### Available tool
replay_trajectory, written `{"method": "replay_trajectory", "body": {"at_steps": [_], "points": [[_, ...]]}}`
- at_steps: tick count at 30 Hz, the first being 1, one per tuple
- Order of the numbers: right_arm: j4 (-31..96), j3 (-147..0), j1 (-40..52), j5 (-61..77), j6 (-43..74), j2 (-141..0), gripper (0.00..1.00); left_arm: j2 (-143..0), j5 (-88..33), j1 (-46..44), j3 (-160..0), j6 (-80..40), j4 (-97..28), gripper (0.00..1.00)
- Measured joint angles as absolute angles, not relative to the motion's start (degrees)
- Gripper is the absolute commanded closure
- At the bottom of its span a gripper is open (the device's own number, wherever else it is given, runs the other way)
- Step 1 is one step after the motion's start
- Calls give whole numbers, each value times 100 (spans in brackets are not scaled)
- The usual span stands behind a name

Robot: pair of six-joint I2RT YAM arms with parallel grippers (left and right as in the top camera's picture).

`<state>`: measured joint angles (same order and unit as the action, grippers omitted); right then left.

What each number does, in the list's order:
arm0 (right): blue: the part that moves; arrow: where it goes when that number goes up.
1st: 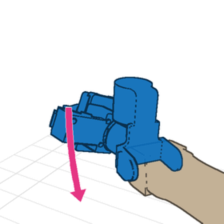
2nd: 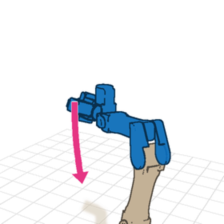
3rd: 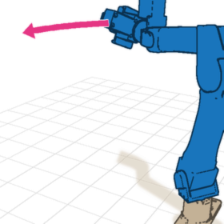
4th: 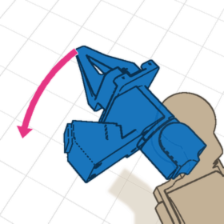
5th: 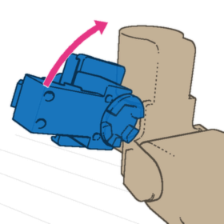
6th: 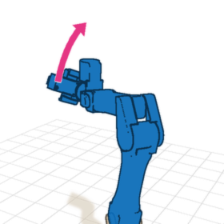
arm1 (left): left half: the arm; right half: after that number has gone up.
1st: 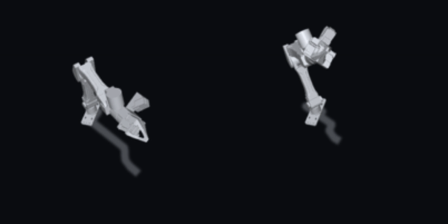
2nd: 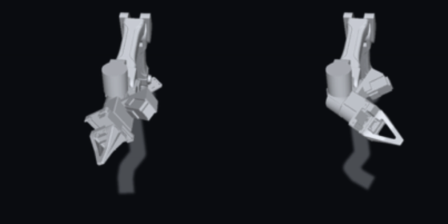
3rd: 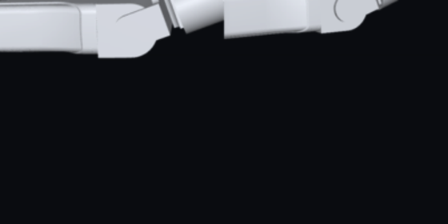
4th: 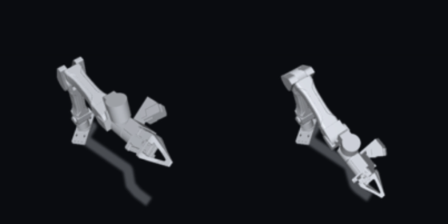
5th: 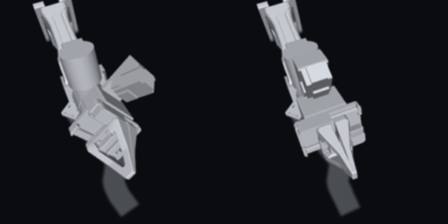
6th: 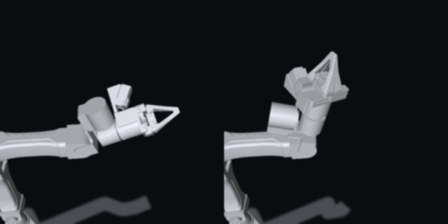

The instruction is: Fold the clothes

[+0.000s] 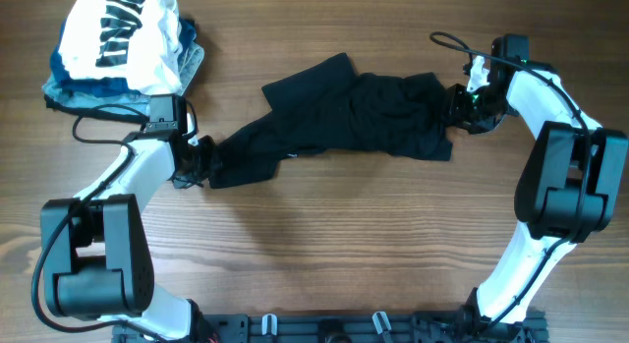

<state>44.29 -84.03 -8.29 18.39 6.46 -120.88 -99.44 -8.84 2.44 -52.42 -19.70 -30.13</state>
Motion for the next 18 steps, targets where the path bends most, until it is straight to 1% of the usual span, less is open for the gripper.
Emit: {"method": "replay_trajectory", "body": {"at_steps": [4,10,13,18], "points": [[4445,-8442,-834,1619,661,-12014,50,-9944,-884,244,-5242,-1968,-3013,96],[4222,-8534,-845,1365,722,-11751,62,-9944,-882,244,-5242,-1968,-3011,96],[4198,-8534,-845,1363,742,-11751,64,-9944,-882,244,-5242,-1968,-3011,96],[4075,-8506,-801,1365,740,-11751,63,-9944,-882,244,-5242,-1970,-2978,96]]}}
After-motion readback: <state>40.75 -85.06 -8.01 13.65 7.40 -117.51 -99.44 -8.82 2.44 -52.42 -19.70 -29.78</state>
